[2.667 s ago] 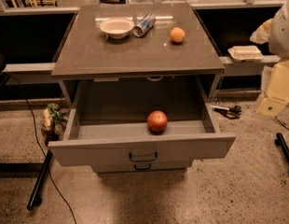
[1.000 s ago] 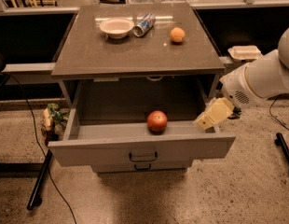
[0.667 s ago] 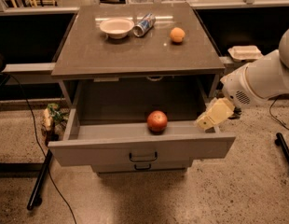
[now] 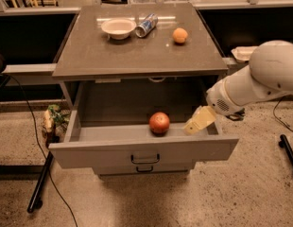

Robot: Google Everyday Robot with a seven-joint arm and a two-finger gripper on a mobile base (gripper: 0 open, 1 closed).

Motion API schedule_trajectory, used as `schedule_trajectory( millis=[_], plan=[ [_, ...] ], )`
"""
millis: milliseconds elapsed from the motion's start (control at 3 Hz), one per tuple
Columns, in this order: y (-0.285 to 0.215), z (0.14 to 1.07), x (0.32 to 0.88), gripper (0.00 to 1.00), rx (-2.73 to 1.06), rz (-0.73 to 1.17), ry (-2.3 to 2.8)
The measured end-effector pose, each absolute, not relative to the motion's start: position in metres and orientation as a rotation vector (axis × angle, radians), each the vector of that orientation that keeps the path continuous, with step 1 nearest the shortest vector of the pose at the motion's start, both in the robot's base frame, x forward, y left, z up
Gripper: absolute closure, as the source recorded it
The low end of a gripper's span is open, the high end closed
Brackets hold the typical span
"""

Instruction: Pick apple from top drawer and place on counter

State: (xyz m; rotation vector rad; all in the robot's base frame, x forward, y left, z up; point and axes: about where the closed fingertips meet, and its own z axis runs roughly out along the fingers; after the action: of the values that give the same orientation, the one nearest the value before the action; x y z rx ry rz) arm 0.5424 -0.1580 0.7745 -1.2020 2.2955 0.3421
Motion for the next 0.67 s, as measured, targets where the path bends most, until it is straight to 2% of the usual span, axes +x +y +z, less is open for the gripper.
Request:
schedule_trajectory(
  millis=[667],
  plan=[
    [-0.134,0.738,0.573,0.00,-1.217,0.392,2.251]
  ],
)
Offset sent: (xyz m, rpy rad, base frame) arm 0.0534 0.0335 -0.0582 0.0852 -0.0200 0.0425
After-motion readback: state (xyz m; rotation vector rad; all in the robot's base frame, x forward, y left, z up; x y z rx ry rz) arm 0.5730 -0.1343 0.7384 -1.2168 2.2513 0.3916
